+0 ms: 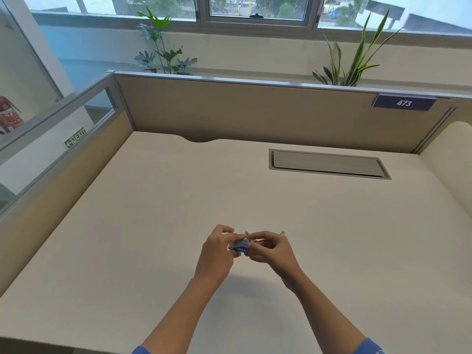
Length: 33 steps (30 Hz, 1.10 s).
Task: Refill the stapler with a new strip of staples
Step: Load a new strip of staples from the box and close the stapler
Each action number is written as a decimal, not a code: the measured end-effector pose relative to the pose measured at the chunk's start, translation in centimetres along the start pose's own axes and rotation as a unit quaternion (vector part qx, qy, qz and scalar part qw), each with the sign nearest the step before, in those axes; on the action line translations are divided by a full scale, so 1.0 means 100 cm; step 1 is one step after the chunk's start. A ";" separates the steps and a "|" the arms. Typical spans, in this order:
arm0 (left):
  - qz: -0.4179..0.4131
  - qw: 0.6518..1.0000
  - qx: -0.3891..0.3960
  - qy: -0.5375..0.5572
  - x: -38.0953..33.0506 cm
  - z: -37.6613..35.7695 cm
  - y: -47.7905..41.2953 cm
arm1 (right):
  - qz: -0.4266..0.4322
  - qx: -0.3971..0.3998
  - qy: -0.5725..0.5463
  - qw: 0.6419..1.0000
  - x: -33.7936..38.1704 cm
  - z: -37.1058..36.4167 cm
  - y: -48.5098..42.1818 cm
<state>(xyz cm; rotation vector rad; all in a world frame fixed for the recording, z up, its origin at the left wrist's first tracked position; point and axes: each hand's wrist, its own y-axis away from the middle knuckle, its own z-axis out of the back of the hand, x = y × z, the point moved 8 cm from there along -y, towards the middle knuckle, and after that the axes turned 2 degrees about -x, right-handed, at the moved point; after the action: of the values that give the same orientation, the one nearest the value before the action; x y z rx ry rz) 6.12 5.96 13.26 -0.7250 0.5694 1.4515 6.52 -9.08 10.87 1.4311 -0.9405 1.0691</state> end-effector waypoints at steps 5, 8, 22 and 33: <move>0.024 0.999 0.022 -0.008 0.005 -0.005 -0.002 | 0.006 -0.017 -0.020 1.000 -0.007 -0.002 0.002; 0.029 0.999 0.025 -0.017 0.008 -0.007 -0.003 | 0.013 -0.011 -0.001 1.000 -0.011 -0.005 0.001; 0.130 0.990 0.051 -0.019 0.041 -0.016 -0.004 | -0.063 -0.002 -0.029 0.998 -0.036 -0.005 -0.012; 0.155 0.986 0.052 -0.006 0.054 -0.015 -0.002 | 0.007 -0.051 0.109 0.993 -0.031 -0.001 -0.020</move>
<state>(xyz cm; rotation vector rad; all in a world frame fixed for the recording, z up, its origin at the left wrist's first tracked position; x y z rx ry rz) 6.80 8.52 8.27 -0.5616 0.7698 1.6979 7.55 -8.71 7.28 1.1993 -0.8366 1.1454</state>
